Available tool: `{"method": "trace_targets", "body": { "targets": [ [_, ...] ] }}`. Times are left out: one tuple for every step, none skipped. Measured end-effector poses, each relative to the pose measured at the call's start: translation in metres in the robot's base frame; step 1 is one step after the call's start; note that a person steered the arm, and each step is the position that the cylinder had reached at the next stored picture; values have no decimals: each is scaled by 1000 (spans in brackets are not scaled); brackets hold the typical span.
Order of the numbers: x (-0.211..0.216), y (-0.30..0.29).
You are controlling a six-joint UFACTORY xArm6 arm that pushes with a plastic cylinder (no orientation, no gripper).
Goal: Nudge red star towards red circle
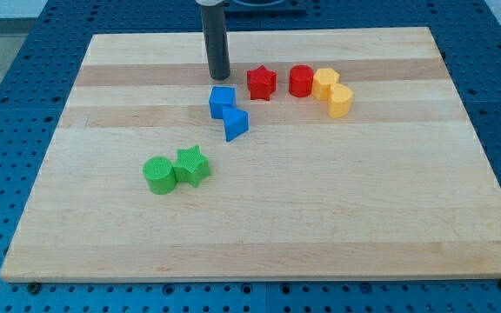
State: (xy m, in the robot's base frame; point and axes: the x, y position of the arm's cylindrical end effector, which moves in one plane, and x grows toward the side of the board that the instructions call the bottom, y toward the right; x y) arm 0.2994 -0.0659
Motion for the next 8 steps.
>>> {"method": "trace_targets", "body": {
  "targets": [
    [5,5],
    [5,15],
    [5,24],
    [7,26],
    [14,26],
    [25,28],
    [34,29],
    [40,30]
  ]
}}
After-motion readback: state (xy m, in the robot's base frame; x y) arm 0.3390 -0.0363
